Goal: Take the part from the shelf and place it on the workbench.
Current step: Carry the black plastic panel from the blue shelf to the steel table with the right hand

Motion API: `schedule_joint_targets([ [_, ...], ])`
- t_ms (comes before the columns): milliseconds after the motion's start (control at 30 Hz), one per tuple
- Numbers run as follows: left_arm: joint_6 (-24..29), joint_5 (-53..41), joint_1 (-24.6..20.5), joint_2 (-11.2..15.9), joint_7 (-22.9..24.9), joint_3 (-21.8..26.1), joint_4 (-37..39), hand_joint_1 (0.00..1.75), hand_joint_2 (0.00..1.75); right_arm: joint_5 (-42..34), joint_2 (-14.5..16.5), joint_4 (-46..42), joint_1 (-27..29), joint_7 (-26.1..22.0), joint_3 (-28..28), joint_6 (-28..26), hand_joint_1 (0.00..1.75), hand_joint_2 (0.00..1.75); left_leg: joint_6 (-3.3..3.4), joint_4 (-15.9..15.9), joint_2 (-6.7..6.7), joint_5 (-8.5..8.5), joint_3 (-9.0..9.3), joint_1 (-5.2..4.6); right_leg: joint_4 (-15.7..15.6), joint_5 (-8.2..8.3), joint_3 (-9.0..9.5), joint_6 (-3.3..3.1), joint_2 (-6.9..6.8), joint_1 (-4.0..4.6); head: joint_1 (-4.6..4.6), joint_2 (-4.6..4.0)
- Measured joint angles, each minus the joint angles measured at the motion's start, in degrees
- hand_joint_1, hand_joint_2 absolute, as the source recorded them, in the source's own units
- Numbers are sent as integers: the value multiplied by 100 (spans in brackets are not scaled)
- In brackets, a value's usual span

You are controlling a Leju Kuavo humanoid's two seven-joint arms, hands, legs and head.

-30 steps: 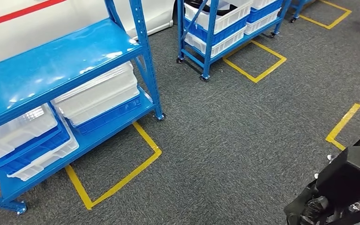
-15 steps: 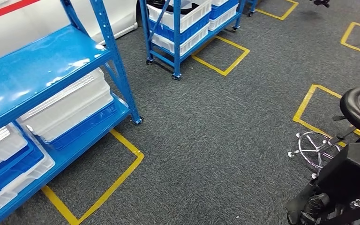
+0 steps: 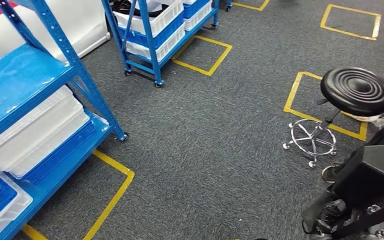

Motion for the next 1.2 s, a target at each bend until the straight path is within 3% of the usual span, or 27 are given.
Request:
schedule_joint_targets([
  [33, 0, 1, 10, 1, 1, 4, 0, 0, 175, 0, 3, 6, 0, 0, 5, 0, 175, 175, 12, 239, -24, -43, -122, -1, 3, 5, -6, -8, 76, 15, 0, 0],
  [67, 0, 1, 18, 3, 2, 8, 0, 0, 175, 0, 4, 10, 1, 0, 8, 0, 175, 175, 34, 276, -37, 30, -151, -3, 9, 8, -9, -11, 155, 27, 0, 0],
  [133, 0, 1, 22, 9, 4, 13, 0, 0, 175, 0, 7, 14, 1, 0, 8, 0, 175, 175, 107, -277, -139, 432, 84, -14, 22, 10, -4, -12, 305, 42, -1, 0],
  [200, 0, 0, 19, 18, 3, 19, 0, 0, 175, 0, 13, 15, -3, 0, 11, 0, 175, 175, 183, -994, -423, 720, 398, -23, 39, 21, -16, 10, 442, 42, 1, 0],
  [267, 0, 0, 15, 25, 3, 25, 0, 0, 175, 0, 16, 18, -5, 0, 15, 0, 175, 175, 209, -1280, -569, 755, 524, -40, 38, 53, -52, 66, 561, 11, 1, 0],
  [333, 0, -2, 9, 25, 6, 27, 0, 0, 175, 0, 17, 16, 2, 0, 14, 0, 175, 175, 226, -1362, -451, 800, 557, -32, 19, 90, -83, 139, 667, -13, 0, 0],
  [400, 1, -2, 9, 24, 4, 28, 0, 0, 175, 1, 18, 12, 8, -1, 10, 0, 175, 175, 271, -1481, -295, 874, 591, -1, 172, -29, -168, 190, 480, 14, 17, 0],
  [467, 3, -1, 14, 23, -2, 34, 0, 0, 175, 1, 21, 13, 0, -1, 8, 0, 175, 175, 299, -1535, -123, 908, 595, -1, 731, -379, -426, 226, 137, 28, 39, 0],
  [533, 4, -1, 28, 26, -2, 45, 0, 0, 175, 0, 23, 16, -2, -1, 6, 0, 175, 175, 302, -1521, 63, 895, 581, -8, 1321, -635, -683, 272, 5, -3, 43, 0],
  [567, 4, -1, 33, 27, -1, 50, 0, 0, 175, 0, 25, 18, 2, 0, 4, 0, 175, 175, 296, -1508, 148, 882, 578, -7, 1398, -622, -700, 294, -23, -24, 43, 0],
  [600, 4, -1, 33, 28, 1, 53, 0, 0, 175, 0, 27, 18, 3, 0, 3, 0, 175, 175, 284, -1489, 228, 864, 577, -2, 1263, -507, -607, 315, -60, -44, 43, 0],
  [633, 4, -1, 30, 27, 3, 54, 0, 0, 175, 0, 29, 18, 3, 0, 2, 0, 175, 175, 264, -1460, 297, 839, 579, 6, 932, -325, -409, 333, -134, -61, 44, 0],
  [700, 4, -1, 24, 27, 7, 55, 0, 0, 175, 0, 33, 19, -2, 0, 2, 0, 175, 175, 201, -1391, 414, 776, 582, 3, 248, -109, -28, 326, -339, -49, 44, 0],
  [767, 5, 1, 16, 28, 8, 59, 0, 0, 175, 0, 46, 15, -1, 1, 0, 0, 175, 175, 135, -1353, 502, 737, 593, -18, 13, -107, 76, 265, -397, -9, 38, 0],
  [833, 7, 3, -2, 28, 8, 62, 0, 0, 175, 2, 62, 11, 8, 0, -2, 0, 175, 175, 75, -1355, 564, 721, 617, -18, 3, -84, 60, 192, -284, -3, 34, 0],
  [867, 7, 3, -11, 28, 8, 63, 0, 0, 175, 5, 69, 11, 10, -1, -3, 0, 175, 175, 45, -1328, 509, 680, 618, -6, -12, -71, 63, 158, -235, -11, 35, 0],
  [933, 6, 6, -11, 28, 5, 64, 0, 0, 175, 10, 90, 11, 4, -2, -2, 0, 175, 175, 0, -974, 250, 418, 475, 19, -40, -41, 69, 88, -138, -33, 33, 0],
  [967, 5, 7, -2, 28, 4, 64, 0, 0, 175, 12, 104, 11, 0, -2, -2, 0, 175, 175, -9, -622, 108, 223, 322, 26, -42, -35, 62, 67, -87, -31, 33, 0],
  [1033, 4, 8, 25, 28, 5, 66, 0, 0, 175, 13, 124, 11, -1, -2, -3, 0, 175, 175, -11, 114, -8, -63, -29, 27, -39, -28, 52, 42, 43, -16, 31, 0],
  [1067, 4, 7, 36, 29, 7, 67, 0, 0, 175, 13, 126, 11, 1, -1, -5, 0, 175, 175, -3, 277, -24, -56, -118, 26, -37, -26, 54, 39, 117, -7, 31, 0],
  [1100, 4, 6, 41, 30, 8, 68, 0, 0, 175, 13, 127, 11, 2, -1, -10, 0, 175, 175, 16, 216, -39, 68, -108, 24, -36, -25, 61, 38, 195, 0, 30, 0],
  [1133, 4, 4, 43, 32, 8, 69, 0, 0, 175, 12, 129, 11, 3, 0, -16, 0, 175, 175, 44, -59, -79, 279, 3, 21, -35, -25, 72, 39, 272, 3, 31, 0],
  [1200, 5, 2, 45, 41, 7, 72, 0, 0, 175, 7, 143, 9, 1, 0, -33, 0, 175, 175, 113, -817, -340, 674, 313, 21, -27, -22, 80, 49, 416, 6, 32, 0],
])
